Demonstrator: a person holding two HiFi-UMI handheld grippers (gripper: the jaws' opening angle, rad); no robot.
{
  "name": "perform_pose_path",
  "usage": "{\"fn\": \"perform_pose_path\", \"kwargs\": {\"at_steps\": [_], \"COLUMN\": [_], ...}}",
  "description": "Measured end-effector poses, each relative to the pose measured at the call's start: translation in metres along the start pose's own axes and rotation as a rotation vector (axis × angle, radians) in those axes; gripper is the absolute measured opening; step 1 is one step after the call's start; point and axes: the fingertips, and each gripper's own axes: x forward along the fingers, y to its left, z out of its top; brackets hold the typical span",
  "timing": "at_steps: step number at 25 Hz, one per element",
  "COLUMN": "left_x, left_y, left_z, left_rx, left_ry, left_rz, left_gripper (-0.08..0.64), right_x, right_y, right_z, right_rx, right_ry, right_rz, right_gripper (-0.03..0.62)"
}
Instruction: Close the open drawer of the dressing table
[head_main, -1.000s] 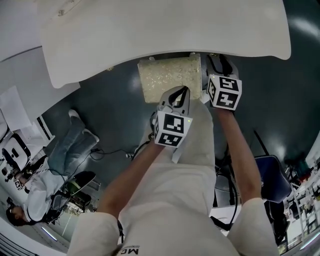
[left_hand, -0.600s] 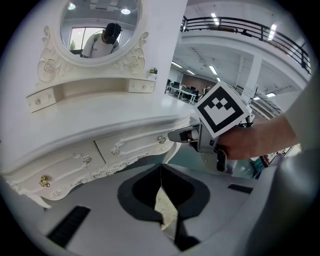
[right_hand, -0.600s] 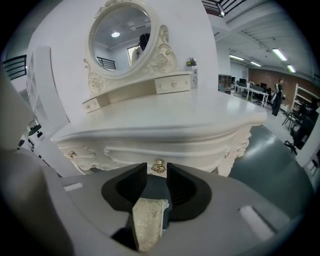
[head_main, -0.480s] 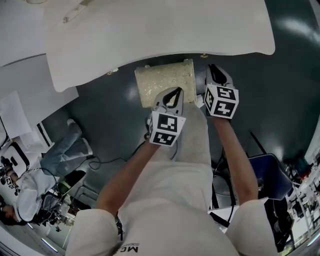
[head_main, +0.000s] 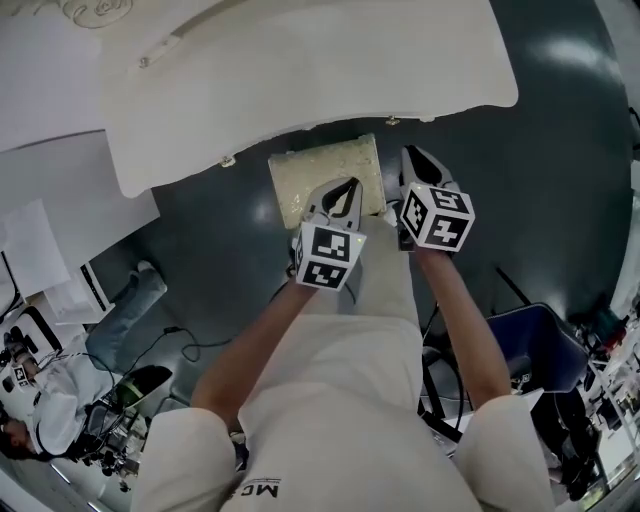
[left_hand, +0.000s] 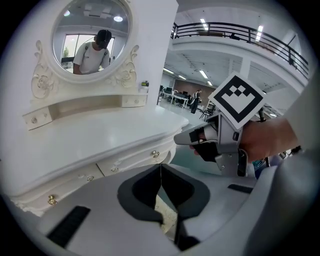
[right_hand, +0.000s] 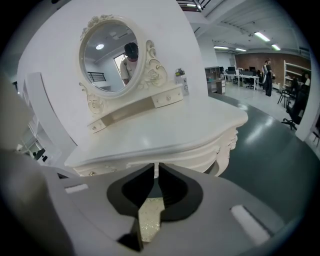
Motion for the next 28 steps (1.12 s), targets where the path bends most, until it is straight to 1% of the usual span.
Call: {"fn": "perform_pose_path", "kwargs": {"at_steps": [6, 8, 13, 16, 20, 23, 28], "left_x": [-0.021, -0.030, -0.051, -0.063, -0.085, -0.100, -0.125], "left_y": [-0.006, -0.009, -0.011, -0.014, -0.016, -0.021, -0.026], "left_z": [0.015, 0.020, 0.038, 0.044, 0.060, 0.066, 0.078], "left_rx": [-0.012, -0.017, -0.006, -0.011, 0.002, -0.009, -0.008], "left_ry": [-0.034, -0.045, -0.087, -0.104, -0.142, -0.140, -0.172], "left_rz": [-0.032, -0.040, -0.055, -0.068, -0.075, -0.088, -0.118], "left_gripper": [0.009, 0.009, 0.009, 0.009, 0.009, 0.009, 0.009], "right_x": [-0.035, -0.051, -0.082, -0.099, -0.118, -0.137, -0.158], "right_y": [0.017, 0.025, 0.048, 0.060, 0.078, 0.088, 0.109], "right_z": [0.013, 0.017, 0.033, 0.036, 0.043, 0.047, 0.056], "right_rx": [-0.026, -0.049, -0.113, -0.118, -0.127, -0.140, -0.144], "right_ry": [-0.027, -0.040, -0.110, -0.137, -0.170, -0.187, -0.231], "right_rz": [0.003, 0.006, 0.012, 0.019, 0.041, 0.051, 0.070], "right_gripper": [0.026, 0.026, 0.017, 0.015, 0.008, 0.008, 0.007]}}
